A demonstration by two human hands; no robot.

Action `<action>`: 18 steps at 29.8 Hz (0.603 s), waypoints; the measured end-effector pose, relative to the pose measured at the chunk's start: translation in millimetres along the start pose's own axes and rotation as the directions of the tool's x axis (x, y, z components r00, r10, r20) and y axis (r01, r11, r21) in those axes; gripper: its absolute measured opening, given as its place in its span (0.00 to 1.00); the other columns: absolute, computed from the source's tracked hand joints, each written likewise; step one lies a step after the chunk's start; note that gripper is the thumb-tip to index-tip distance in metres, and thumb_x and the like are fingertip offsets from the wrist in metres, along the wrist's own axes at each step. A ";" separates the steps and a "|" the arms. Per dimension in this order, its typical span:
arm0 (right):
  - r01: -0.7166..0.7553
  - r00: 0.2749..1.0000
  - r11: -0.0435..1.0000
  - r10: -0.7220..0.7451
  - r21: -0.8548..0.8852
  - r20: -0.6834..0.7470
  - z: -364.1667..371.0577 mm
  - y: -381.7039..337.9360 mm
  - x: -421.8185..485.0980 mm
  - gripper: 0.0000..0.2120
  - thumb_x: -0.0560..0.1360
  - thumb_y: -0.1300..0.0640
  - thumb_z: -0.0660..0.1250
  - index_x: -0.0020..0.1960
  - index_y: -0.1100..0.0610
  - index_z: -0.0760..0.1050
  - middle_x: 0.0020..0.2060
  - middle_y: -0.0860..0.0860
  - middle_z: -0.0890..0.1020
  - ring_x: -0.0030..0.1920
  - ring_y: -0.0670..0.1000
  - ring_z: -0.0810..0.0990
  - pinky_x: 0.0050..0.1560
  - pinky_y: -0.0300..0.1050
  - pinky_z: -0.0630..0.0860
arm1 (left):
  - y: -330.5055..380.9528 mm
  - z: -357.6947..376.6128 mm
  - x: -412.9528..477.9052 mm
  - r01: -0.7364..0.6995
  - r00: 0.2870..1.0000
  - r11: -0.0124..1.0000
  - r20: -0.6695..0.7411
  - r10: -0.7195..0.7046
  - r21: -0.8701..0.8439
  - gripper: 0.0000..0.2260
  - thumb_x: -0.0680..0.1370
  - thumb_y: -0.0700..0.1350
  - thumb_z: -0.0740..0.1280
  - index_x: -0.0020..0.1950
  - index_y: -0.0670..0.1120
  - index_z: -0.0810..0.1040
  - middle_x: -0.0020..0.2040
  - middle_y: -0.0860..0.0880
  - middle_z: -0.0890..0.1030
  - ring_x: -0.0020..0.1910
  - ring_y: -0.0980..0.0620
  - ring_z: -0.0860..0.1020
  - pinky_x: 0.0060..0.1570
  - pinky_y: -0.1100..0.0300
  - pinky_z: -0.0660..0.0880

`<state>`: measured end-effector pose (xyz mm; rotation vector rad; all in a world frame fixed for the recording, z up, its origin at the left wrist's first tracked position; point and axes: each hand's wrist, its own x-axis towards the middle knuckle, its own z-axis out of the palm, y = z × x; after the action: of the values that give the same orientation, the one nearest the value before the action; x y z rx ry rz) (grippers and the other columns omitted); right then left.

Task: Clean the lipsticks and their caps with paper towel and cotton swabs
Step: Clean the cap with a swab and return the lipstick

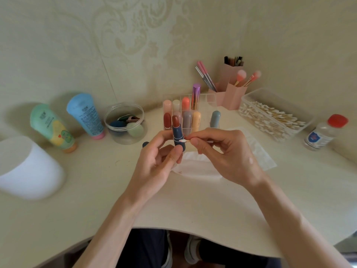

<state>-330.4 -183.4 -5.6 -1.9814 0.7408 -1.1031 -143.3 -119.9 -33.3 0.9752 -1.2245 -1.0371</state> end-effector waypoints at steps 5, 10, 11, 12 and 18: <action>0.006 1.000 1.000 -0.006 -0.019 0.022 1.8 0.6 -1.3 0.07 0.80 0.61 0.71 0.56 0.56 0.87 0.43 0.47 0.88 0.41 0.50 0.84 0.45 0.44 0.81 | 1.0 1.2 1.1 0.008 0.999 0.998 -0.051 -0.005 0.068 0.14 0.77 0.43 0.75 0.61 0.47 0.81 0.52 0.48 0.87 0.52 0.47 0.85 0.51 0.55 0.78; 0.006 1.000 1.000 -0.007 0.009 0.028 1.2 1.3 -0.8 0.08 0.81 0.62 0.71 0.57 0.56 0.86 0.50 0.45 0.89 0.43 0.50 0.85 0.46 0.50 0.82 | -3.6 -2.3 2.3 -0.036 0.999 0.997 -0.009 0.037 0.074 0.13 0.80 0.43 0.70 0.65 0.48 0.81 0.60 0.39 0.79 0.49 0.29 0.77 0.46 0.48 0.71; 0.006 0.999 1.000 -0.007 0.019 0.033 1.2 1.3 -1.1 0.08 0.81 0.63 0.71 0.57 0.57 0.86 0.52 0.44 0.89 0.43 0.50 0.85 0.46 0.49 0.82 | -4.1 -3.2 2.5 -0.050 0.999 0.995 0.006 0.050 0.082 0.13 0.81 0.43 0.69 0.66 0.47 0.81 0.62 0.38 0.78 0.51 0.27 0.76 0.49 0.46 0.71; 0.007 0.999 1.000 -0.008 0.022 0.034 1.4 1.4 -1.4 0.07 0.80 0.63 0.71 0.56 0.58 0.86 0.52 0.43 0.88 0.43 0.49 0.85 0.46 0.48 0.82 | -4.0 -3.8 2.3 -0.062 0.998 0.994 0.019 0.060 0.093 0.14 0.82 0.43 0.68 0.67 0.47 0.80 0.63 0.37 0.77 0.53 0.27 0.76 0.51 0.46 0.71; 0.010 1.000 1.000 -0.010 -0.008 0.001 0.2 2.0 -0.5 0.07 0.80 0.62 0.72 0.55 0.55 0.86 0.41 0.43 0.86 0.39 0.47 0.83 0.44 0.37 0.78 | 4.9 -0.3 1.2 -0.034 0.998 0.999 -0.056 0.036 0.032 0.14 0.79 0.40 0.72 0.64 0.47 0.78 0.53 0.46 0.85 0.45 0.44 0.78 0.45 0.56 0.76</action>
<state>-330.6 -184.1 -7.6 -1.9942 0.7362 -1.1068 -142.4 -119.9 -28.3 0.9973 -1.2105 -0.9597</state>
